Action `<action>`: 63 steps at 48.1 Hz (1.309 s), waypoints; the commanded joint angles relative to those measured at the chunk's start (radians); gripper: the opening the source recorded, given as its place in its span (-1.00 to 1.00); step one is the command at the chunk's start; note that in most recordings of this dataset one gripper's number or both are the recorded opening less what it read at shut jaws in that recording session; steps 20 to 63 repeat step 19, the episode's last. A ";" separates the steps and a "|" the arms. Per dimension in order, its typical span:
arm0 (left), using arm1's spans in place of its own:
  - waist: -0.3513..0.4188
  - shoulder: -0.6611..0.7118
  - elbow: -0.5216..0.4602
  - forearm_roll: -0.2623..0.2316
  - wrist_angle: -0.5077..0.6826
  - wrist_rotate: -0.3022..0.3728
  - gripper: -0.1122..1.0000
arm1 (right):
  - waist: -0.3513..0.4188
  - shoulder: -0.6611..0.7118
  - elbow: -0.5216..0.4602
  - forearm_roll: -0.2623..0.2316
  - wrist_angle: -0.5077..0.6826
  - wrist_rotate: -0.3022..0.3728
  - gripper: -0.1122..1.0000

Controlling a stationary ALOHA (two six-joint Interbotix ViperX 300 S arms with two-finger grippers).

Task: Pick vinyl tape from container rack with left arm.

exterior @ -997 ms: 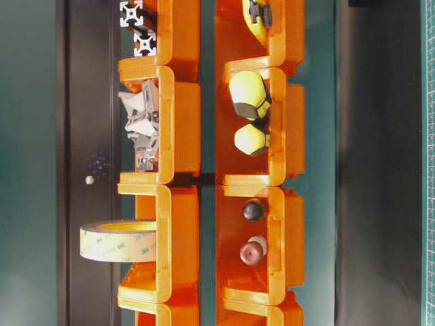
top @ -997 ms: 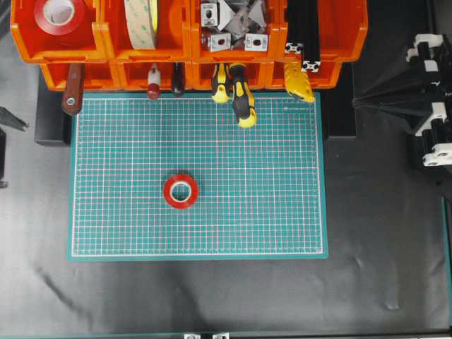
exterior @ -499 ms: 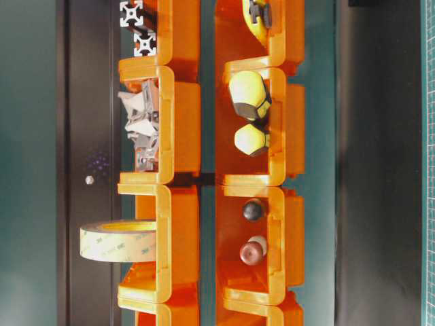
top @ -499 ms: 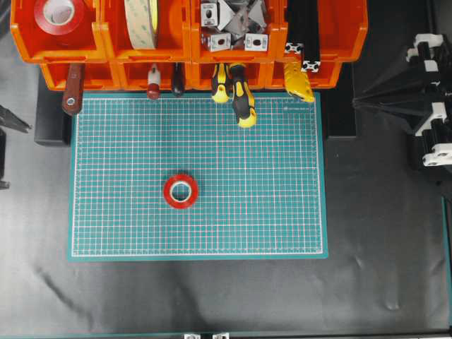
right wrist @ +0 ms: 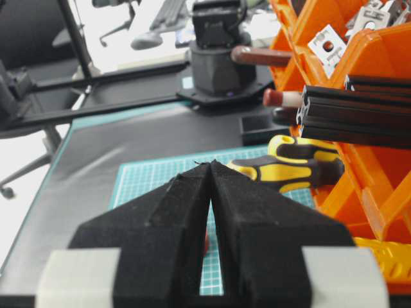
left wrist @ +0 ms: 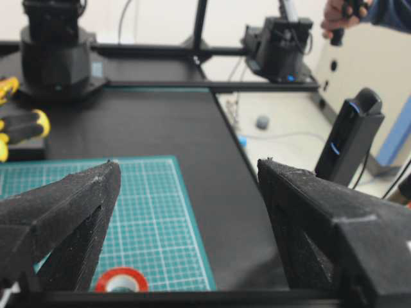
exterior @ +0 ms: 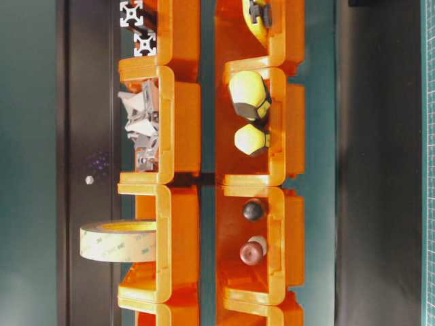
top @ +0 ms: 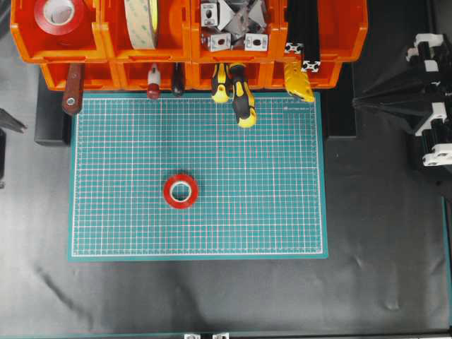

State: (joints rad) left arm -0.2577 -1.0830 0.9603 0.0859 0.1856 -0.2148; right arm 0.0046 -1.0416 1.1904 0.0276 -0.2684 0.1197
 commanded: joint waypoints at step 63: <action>-0.002 -0.032 -0.005 0.000 -0.009 -0.002 0.70 | -0.002 -0.037 -0.009 0.000 -0.006 0.000 -0.78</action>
